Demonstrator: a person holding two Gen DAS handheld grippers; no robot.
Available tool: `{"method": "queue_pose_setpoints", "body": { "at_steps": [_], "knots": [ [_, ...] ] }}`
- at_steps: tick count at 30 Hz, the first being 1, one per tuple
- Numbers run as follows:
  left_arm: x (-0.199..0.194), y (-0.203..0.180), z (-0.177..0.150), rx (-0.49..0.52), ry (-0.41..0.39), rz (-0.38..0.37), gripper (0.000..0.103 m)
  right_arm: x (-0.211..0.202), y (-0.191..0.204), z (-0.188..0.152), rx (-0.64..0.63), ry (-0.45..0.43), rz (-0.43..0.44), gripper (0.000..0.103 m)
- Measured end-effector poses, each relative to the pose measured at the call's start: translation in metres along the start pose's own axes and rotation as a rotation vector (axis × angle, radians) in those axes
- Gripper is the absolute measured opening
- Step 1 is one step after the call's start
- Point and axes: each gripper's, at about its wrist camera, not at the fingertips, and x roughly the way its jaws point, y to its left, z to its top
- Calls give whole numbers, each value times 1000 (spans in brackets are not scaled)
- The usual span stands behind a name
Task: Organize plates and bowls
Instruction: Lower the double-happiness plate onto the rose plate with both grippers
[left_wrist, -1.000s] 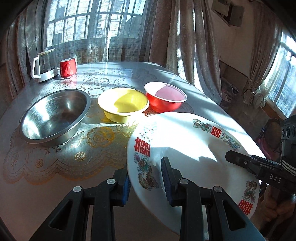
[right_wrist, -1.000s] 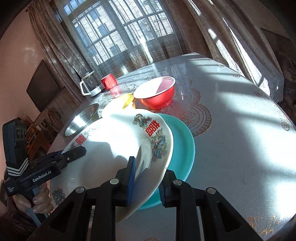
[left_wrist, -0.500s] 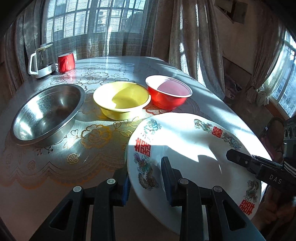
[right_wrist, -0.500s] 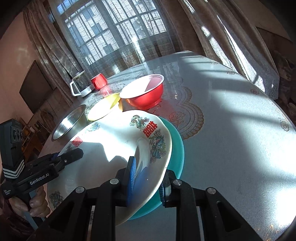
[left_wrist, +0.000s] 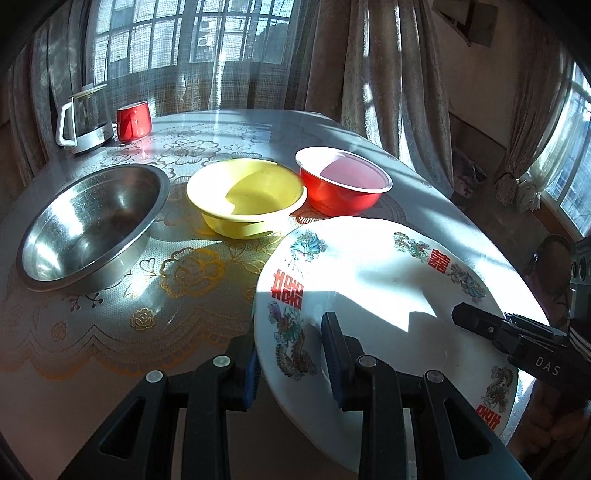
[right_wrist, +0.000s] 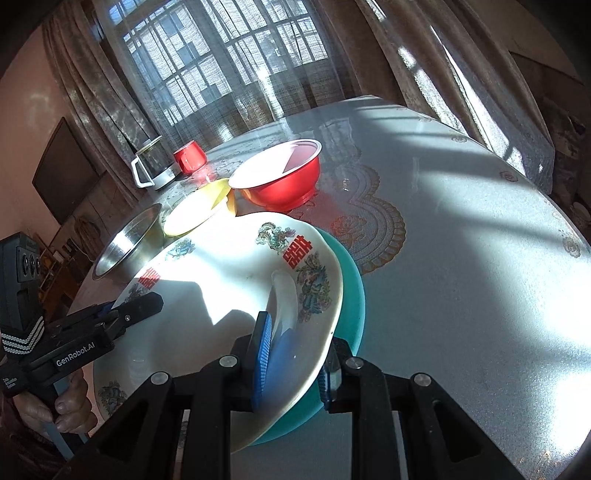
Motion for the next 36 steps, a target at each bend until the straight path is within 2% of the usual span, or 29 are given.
{"method": "queue_pose_setpoints", "body": {
  "at_steps": [15,36],
  "knots": [
    [5,-4,1,-8,-16,37,33,2,6,-1,-65,-45,-76,24],
    [2,-6,-2,-9,-19,51,33,-6,4,-6,-12,-41,-39,26]
  ]
}}
